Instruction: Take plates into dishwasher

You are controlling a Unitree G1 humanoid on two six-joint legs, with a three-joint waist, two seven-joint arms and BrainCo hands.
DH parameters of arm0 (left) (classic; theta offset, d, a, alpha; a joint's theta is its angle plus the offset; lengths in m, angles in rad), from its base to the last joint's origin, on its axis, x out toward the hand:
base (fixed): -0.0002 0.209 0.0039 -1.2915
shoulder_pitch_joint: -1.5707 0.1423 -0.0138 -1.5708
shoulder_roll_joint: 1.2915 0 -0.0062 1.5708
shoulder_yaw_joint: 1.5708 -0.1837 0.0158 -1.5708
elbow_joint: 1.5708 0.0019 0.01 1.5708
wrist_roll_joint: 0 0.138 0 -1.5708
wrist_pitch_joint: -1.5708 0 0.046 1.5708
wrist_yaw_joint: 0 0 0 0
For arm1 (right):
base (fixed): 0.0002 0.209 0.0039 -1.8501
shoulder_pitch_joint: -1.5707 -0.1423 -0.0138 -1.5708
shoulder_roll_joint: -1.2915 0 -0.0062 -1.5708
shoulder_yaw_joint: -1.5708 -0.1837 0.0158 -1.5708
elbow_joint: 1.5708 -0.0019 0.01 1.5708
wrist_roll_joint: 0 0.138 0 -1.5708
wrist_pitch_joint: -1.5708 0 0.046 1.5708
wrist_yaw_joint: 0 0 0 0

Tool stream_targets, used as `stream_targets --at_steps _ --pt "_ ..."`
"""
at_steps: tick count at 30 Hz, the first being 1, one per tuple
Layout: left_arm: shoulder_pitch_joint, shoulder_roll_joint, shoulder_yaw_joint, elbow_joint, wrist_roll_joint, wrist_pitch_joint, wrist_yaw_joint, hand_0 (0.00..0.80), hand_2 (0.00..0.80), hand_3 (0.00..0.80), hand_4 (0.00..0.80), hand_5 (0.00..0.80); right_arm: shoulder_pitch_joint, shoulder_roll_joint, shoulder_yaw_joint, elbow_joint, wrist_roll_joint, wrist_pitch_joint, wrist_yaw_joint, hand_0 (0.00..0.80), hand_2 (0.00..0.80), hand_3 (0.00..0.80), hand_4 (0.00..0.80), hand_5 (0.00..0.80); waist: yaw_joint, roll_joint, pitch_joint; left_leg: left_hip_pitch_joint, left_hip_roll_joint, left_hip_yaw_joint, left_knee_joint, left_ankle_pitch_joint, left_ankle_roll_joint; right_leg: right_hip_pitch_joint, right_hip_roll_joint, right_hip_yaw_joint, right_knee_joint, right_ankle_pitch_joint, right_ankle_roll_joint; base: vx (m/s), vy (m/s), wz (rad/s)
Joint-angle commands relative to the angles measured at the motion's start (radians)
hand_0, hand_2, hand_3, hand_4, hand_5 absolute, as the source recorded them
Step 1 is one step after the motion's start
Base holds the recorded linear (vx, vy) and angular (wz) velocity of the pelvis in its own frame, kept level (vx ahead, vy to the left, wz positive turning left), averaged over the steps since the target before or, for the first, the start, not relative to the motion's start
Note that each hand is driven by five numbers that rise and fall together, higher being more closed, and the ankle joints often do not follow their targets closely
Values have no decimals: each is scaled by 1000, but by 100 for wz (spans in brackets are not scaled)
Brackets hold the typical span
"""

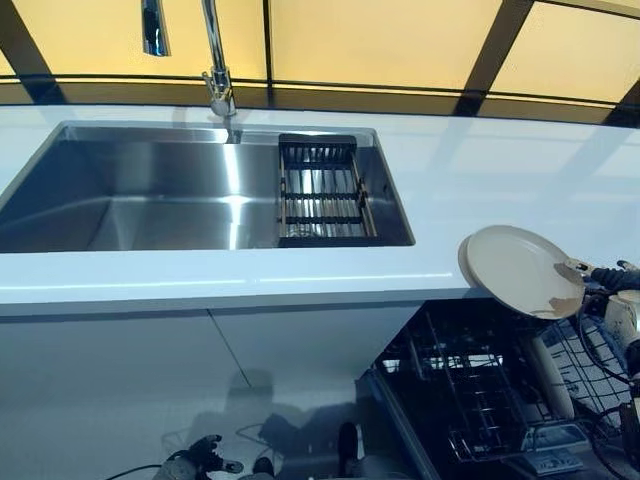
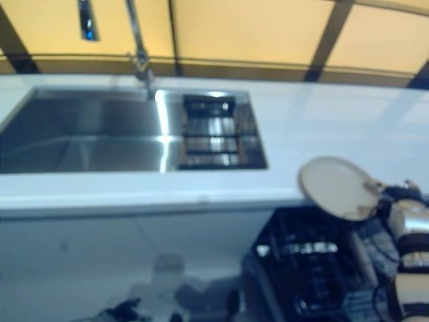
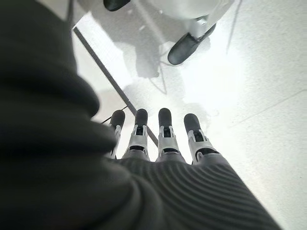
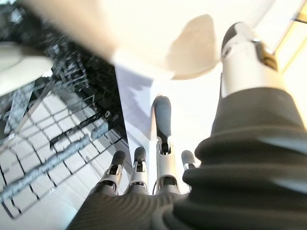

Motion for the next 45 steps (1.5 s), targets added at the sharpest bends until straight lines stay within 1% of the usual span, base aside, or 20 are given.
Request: stream_targets --at_steps 1,6,9,14,23,32,34,37,44,45 --pt "-40 -14 -38 34 -35 -23 23 0 0 0 0 0 -125 -8 -47 -130 142 -174 -39 0 0 0 0 0 58 15 -12 -37 -44 -56 10 -53 72 12 -43 -66 63 -30 83 29 9 -6" --pt "-43 -18 -49 44 -38 -25 24 0 0 0 0 0 -135 14 -64 -132 181 -219 -62 0 0 0 0 0 61 18 -15 -33 -46 -56 11 -56 73 12 -46 -74 63 -29 84 9 5 -2" --pt "-42 -21 -54 49 -36 -29 24 0 0 0 0 0 -138 19 -60 -137 170 -245 -75 0 0 0 0 0 62 19 -16 -29 -47 -57 10 -58 74 12 -47 -76 63 -27 85 0 0 0" --pt "-36 -26 -59 56 -34 -37 30 0 0 0 0 0 -133 23 -67 -151 167 -264 -94 0 0 0 0 0 62 18 -19 -26 -49 -61 10 -61 75 13 -48 -77 65 -29 85 0 0 0" --pt "-33 -24 -63 59 -38 -40 31 0 0 0 0 0 -119 15 -68 -163 86 -301 -155 0 0 0 0 0 62 19 -17 -22 -53 -68 11 -63 79 15 -47 -76 71 -34 84 0 0 0" --pt "-27 -28 -67 55 -48 -37 37 0 0 0 0 0 -115 -9 -93 -202 -21 -377 -354 0 0 0 0 0 60 23 -20 -19 -56 -76 9 -65 81 23 -40 -69 70 -42 80 0 6 3" --pt "-24 -24 -65 52 -48 -38 33 0 0 0 0 0 -112 -25 -106 -213 -58 -403 -410 0 0 0 0 0 59 24 -21 -17 -57 -78 8 -66 82 25 -39 -67 72 -45 81 -1 10 7" --pt "-21 -23 -65 52 -50 -39 31 0 0 0 0 0 -107 -47 -119 -224 -99 -424 -469 0 0 0 0 0 58 23 -24 -15 -57 -79 9 -69 83 28 -38 -65 72 -48 81 3 4 4" --pt "-11 -20 -74 25 -53 -22 27 0 0 0 0 0 -90 -96 -167 -256 -209 -485 -668 0 0 0 0 0 58 24 -31 -14 -59 -83 9 -72 86 36 -33 -60 71 -57 79 1 1 2" --pt "-11 -20 -75 24 -54 -21 28 0 0 0 0 0 -90 -97 -168 -259 -218 -486 -676 0 0 0 0 0 58 23 -32 -13 -59 -83 9 -73 87 37 -33 -60 71 -57 79 0 0 0"
